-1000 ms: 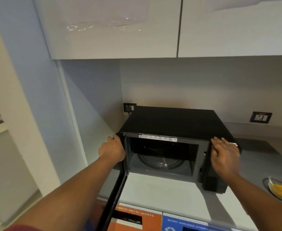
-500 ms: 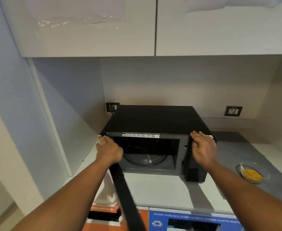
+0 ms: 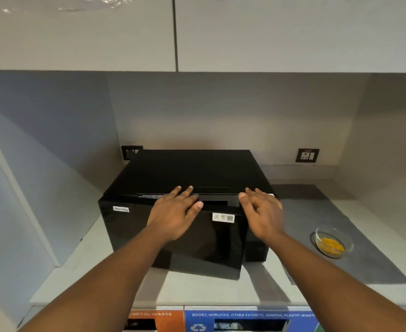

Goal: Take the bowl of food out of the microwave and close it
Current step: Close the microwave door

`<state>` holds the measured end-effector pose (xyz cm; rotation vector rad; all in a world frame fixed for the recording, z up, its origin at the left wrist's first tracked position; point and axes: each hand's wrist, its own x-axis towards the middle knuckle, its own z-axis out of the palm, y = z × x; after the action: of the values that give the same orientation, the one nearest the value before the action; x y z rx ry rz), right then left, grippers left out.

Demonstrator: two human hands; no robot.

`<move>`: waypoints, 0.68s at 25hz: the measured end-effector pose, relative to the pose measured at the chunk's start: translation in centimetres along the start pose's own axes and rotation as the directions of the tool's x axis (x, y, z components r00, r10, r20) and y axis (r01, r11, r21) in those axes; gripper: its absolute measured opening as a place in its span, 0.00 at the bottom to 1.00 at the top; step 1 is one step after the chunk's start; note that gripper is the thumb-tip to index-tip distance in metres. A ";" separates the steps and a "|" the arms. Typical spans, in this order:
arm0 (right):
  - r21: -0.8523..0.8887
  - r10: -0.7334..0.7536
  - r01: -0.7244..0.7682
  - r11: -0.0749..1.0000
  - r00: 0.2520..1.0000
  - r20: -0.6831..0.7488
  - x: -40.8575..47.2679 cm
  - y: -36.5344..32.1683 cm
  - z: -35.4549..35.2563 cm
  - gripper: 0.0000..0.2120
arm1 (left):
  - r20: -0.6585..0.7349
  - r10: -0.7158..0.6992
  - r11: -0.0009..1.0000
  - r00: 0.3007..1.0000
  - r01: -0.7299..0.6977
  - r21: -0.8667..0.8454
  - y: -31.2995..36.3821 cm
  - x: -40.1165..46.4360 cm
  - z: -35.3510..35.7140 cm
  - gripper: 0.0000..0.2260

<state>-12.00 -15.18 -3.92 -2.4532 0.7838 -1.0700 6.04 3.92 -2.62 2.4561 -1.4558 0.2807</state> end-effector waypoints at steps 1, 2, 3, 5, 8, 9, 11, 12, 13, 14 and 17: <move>-0.008 -0.012 0.012 1.000 1.000 0.013 0.0 0.1 -0.1 0.28 | -0.007 0.037 0.999 0.999 -0.037 0.024 0.3 0.4 0.4 0.31; -0.039 -0.029 0.031 0.999 0.999 0.036 0.1 0.3 -0.2 0.28 | -0.018 0.064 0.997 0.998 -0.064 0.049 0.4 0.6 0.7 0.29; -0.099 -0.050 0.057 0.993 0.996 0.068 0.2 0.5 -0.3 0.27 | -0.027 0.081 0.995 0.996 -0.079 0.063 0.5 0.9 0.9 0.28; -0.243 -0.093 0.124 0.962 0.986 0.137 0.0 0.8 0.0 0.25 | -0.041 0.096 0.993 0.995 -0.092 0.079 0.5 1.3 1.3 0.27; -0.336 -0.112 0.162 0.928 0.980 0.164 -0.2 1.0 0.8 0.23 | -0.037 0.127 0.989 0.991 -0.124 0.076 0.4 1.8 1.7 0.26; -0.353 -0.115 0.164 0.921 0.981 0.156 -0.2 1.0 1.0 0.23 | -0.040 0.134 0.989 0.990 -0.131 0.065 0.4 2.0 1.7 0.26; -0.383 -0.122 0.167 0.909 0.983 0.138 -0.1 0.9 1.4 0.22 | -0.053 0.139 0.989 0.989 -0.136 0.055 0.3 2.2 1.9 0.25; -0.393 -0.125 0.165 0.905 0.984 0.125 -0.1 0.8 1.5 0.21 | -0.058 0.142 0.989 0.988 -0.139 0.050 0.3 2.4 1.9 0.25; -0.396 -0.126 0.160 0.904 0.986 0.112 -0.1 0.8 1.6 0.21 | -0.061 0.143 0.989 0.988 -0.140 0.044 0.3 2.4 2.0 0.24; -0.396 -0.122 0.153 0.905 0.987 0.102 -0.1 0.7 1.7 0.20 | -0.066 0.143 0.989 0.988 -0.141 0.038 0.3 2.5 2.1 0.24; -0.388 -0.113 0.138 0.911 0.990 0.088 -0.1 0.6 2.1 0.20 | -0.088 0.145 0.989 0.986 -0.142 0.034 0.2 2.8 2.4 0.23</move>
<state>-10.73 -15.40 -5.65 -2.8949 0.9051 -0.9447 7.23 0.75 -4.02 2.3308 -1.6022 0.4384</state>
